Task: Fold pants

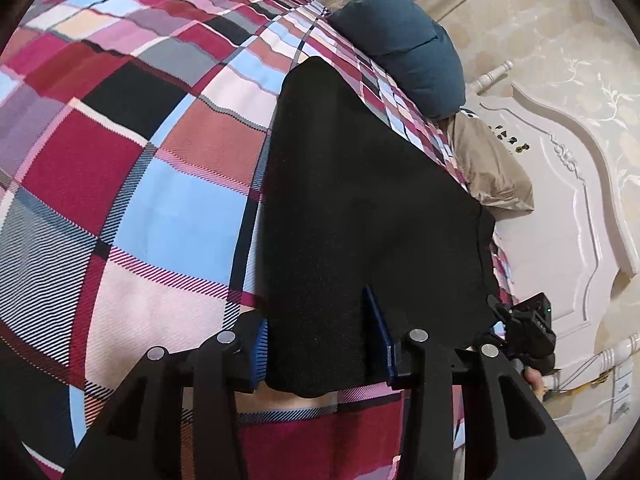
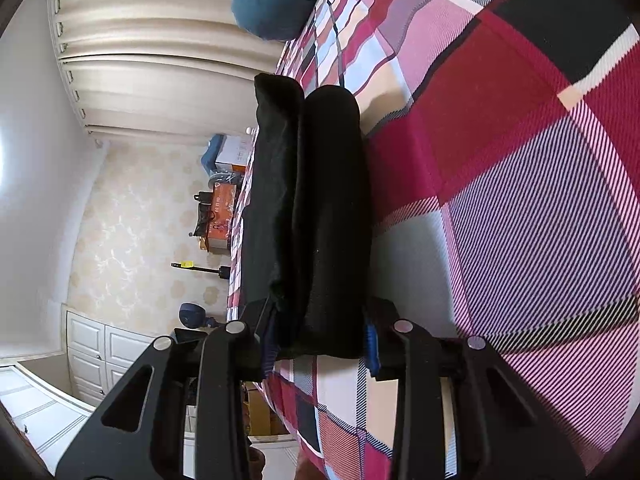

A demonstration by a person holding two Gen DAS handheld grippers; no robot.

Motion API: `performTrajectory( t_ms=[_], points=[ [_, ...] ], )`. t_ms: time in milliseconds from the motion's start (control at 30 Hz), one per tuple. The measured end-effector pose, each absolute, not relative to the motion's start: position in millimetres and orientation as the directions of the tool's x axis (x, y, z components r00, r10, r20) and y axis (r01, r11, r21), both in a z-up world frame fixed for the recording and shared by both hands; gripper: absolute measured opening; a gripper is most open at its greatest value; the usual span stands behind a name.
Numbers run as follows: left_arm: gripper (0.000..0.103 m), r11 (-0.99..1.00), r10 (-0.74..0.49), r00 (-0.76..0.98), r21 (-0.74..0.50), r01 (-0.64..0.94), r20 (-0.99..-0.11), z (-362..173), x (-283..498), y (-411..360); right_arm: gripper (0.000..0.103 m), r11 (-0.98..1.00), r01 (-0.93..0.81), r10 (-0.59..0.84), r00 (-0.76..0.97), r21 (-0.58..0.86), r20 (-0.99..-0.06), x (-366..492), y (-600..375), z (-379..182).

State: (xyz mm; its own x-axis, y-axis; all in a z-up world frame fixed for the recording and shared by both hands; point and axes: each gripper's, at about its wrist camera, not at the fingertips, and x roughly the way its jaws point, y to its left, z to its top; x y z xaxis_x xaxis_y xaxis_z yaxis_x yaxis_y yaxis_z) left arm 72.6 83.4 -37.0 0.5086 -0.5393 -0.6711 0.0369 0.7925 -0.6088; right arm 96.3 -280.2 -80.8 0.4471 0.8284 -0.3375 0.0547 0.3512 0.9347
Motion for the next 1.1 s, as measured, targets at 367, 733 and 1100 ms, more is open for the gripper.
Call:
performTrajectory(
  t_ms=[367, 733, 1100],
  points=[
    [0.042, 0.797, -0.533, 0.508, -0.603, 0.034, -0.676, -36.1, 72.7, 83.2, 0.032, 0.355, 0.053, 0.827, 0.447, 0.933, -0.340, 95.7, -279.1, -79.2],
    [0.041, 0.796, -0.535, 0.506, -0.605, 0.032, -0.677, -35.7, 71.5, 83.2, 0.032, 0.361, 0.053, 0.826, 0.446, 0.931, -0.346, 96.3, -278.4, -76.9],
    [0.041, 0.791, -0.540, 0.502, -0.611, 0.029, -0.676, -36.2, 69.8, 83.8, 0.032, 0.362, 0.053, 0.827, 0.443, 0.931, -0.347, 96.0, -280.0, -77.5]
  ],
)
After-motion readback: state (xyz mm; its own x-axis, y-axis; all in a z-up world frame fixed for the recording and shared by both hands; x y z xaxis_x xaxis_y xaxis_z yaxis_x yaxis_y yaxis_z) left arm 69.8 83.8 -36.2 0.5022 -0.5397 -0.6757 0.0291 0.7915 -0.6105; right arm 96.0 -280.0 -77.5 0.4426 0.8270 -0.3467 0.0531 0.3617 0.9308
